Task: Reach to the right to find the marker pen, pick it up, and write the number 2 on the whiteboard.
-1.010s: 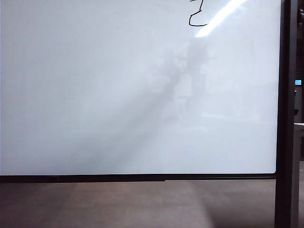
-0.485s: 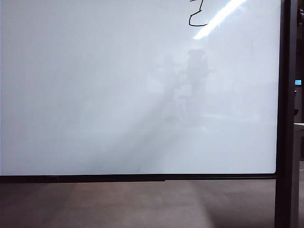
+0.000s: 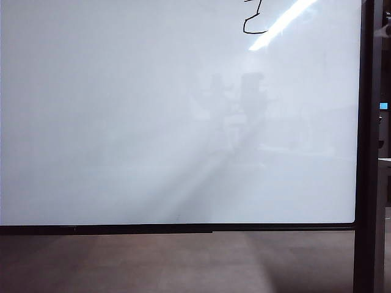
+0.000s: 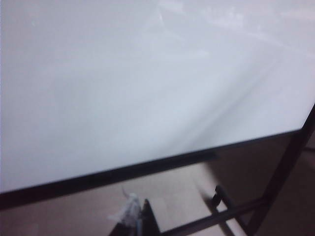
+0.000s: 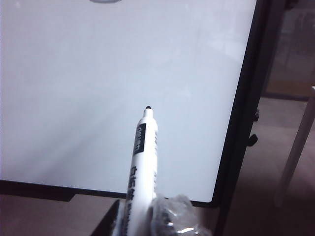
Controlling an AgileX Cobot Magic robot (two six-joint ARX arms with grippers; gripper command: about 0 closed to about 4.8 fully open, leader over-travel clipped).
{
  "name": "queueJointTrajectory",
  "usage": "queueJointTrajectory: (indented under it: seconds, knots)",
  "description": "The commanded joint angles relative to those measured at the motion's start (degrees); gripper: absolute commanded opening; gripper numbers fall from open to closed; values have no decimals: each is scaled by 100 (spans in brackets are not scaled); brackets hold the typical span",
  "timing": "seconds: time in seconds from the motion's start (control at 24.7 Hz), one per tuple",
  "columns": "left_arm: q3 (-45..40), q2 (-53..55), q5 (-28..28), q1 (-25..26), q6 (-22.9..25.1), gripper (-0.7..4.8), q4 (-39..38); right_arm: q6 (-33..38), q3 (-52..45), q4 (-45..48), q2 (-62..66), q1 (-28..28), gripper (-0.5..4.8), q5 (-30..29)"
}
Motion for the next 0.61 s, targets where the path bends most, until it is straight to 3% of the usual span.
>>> queueJointTrajectory:
  seconds: [0.04, 0.61]
  knots:
    - [-131, -13, 2, -2, -15, -5, 280, 22, 31, 87, 0, 2, 0, -31]
    - [-905, -13, 256, -2, -37, -5, 1303, 20, 31, 85, 0, 2, 0, -28]
